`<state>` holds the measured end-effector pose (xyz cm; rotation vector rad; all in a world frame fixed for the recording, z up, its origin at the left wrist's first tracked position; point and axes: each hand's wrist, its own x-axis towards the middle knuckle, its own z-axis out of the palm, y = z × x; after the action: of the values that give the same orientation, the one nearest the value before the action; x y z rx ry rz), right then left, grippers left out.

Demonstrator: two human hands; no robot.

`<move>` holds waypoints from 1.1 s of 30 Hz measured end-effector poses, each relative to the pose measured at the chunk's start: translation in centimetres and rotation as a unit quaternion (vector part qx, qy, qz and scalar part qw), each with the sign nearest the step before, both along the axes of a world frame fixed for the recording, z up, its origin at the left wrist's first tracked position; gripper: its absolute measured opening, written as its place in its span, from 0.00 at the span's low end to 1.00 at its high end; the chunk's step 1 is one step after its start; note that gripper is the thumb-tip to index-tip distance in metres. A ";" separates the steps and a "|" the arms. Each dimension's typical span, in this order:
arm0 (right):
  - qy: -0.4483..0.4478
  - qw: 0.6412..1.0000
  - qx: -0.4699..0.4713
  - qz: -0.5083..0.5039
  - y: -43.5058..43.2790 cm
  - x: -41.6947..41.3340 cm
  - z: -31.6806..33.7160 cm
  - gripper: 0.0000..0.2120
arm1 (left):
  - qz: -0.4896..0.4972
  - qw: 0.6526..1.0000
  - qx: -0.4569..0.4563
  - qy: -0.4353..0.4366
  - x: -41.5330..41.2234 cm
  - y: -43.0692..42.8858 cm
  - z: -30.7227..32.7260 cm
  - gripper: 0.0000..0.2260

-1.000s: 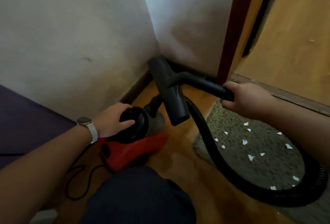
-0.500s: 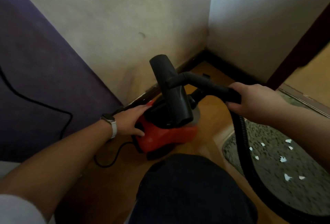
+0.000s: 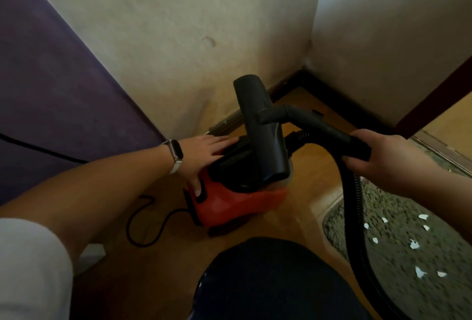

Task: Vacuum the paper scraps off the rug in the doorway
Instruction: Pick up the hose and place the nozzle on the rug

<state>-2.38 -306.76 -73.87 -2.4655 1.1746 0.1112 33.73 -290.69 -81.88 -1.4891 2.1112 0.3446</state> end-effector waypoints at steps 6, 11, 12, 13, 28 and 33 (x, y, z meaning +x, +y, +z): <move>-0.026 0.999 -0.024 -0.019 -1.2 -1.1 -1.3 0.14 | -0.001 0.999 0.013 0.033 0.8 -0.1 -1.1 0.61; -0.038 0.996 -0.067 -0.053 -2.1 -2.1 -2.3 0.14 | 0.051 0.995 -0.005 0.090 0.7 1.5 -1.6 0.61; -0.037 0.996 -0.064 -0.055 -2.2 -2.3 -2.4 0.14 | 0.058 0.994 -0.008 0.093 0.6 1.7 -1.5 0.61; -0.034 0.996 -0.059 -0.056 -2.1 -2.4 -2.4 0.14 | 0.065 0.993 -0.011 0.095 0.6 1.9 -1.5 0.61; 0.007 0.994 -0.048 -0.094 -1.4 -8.2 -0.5 0.16 | 0.178 0.938 -0.193 0.226 -4.1 0.4 3.6 0.35; 0.010 0.989 -0.045 -0.138 -1.8 -12.2 0.1 0.15 | 0.057 0.943 -0.245 0.218 -11.2 -5.0 3.9 0.20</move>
<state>-14.55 -308.60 -73.78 -2.3540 1.5469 0.0050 22.55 -295.72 -78.01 -1.9693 2.6007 0.2099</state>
